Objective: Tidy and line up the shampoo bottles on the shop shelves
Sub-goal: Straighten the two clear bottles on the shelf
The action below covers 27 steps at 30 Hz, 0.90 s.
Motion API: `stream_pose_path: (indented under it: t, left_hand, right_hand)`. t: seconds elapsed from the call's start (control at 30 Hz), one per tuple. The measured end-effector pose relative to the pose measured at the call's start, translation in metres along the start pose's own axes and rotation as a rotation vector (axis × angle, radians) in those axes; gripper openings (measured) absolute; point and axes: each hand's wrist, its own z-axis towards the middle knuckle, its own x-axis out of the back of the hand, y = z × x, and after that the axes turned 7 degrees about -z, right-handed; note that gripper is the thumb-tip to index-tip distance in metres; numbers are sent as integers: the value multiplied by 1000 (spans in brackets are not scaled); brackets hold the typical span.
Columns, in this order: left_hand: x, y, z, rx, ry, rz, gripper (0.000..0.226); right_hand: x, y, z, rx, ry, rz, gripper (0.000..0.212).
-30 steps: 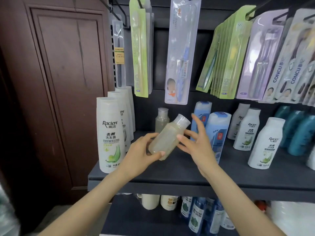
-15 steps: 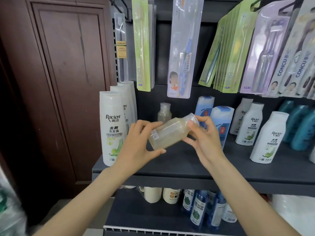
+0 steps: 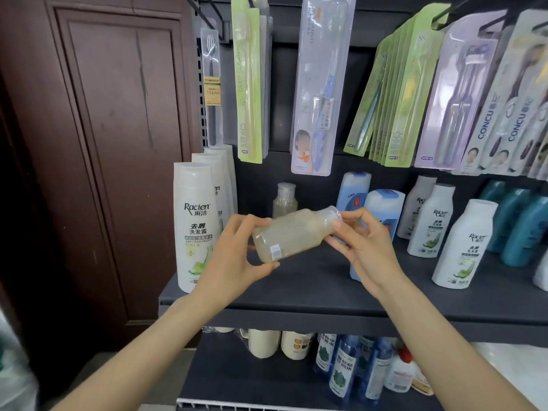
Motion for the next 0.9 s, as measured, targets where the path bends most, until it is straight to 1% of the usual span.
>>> stream_pose_path:
  t: [0.07, 0.13, 0.23, 0.33, 0.37, 0.4, 0.43, 0.53, 0.6, 0.67, 0.73, 0.77, 0.8, 0.83, 0.87, 0.9]
  left_hand:
    - [0, -1, 1, -133, 28, 174, 62]
    - [0, 0, 2, -262, 50, 299, 67]
    - [0, 1, 2, -404, 89, 387, 67]
    - [1, -1, 2, -438, 103, 405, 66]
    - [1, -3, 2, -414, 81, 370, 65]
    - [2, -3, 2, -354, 52, 298, 63]
    - [3, 0, 2, -251, 27, 179, 61]
    - [6, 8, 3, 133, -42, -234, 51]
    - [7, 9, 5, 305, -95, -409, 40]
    - [5, 11, 6, 480, -163, -591, 31]
    - [4, 10, 6, 620, -229, -693, 36]
    - [3, 9, 6, 653, -254, -695, 37]
    - [1, 8, 7, 647, -265, -660, 32]
    - [0, 7, 9, 586, -249, -561, 28]
    - [-2, 6, 13, 490, -210, -423, 28]
    - [-3, 6, 16, 384, -179, -292, 36]
  right_hand:
    - [-1, 0, -1, -4, 12, 40, 7]
    - [-1, 0, -1, -7, 16, 78, 5]
    - [-2, -1, 0, -23, 13, 86, 2]
    - [-2, -2, -1, -34, 5, 108, 8]
    - [-2, -2, -1, -36, 1, 105, 11]
    - [-1, -1, -1, -36, -1, 96, 13]
    - [0, -1, -1, -33, -3, 86, 14]
    - [0, 2, 0, -12, -19, 63, 19]
    - [-3, 3, 0, 5, -58, 61, 23]
    - [-8, 4, 1, -2, -93, 97, 22]
    - [-13, 1, 4, -17, -83, 108, 19]
    - [-15, -1, 6, -19, -48, 68, 17]
    - [-17, -2, 8, -20, -3, 10, 15]
    - [-19, -4, 10, -21, 37, -46, 14]
    - [-22, -6, 12, -16, 67, -97, 13]
    - [-25, -7, 14, -2, 82, -143, 14]
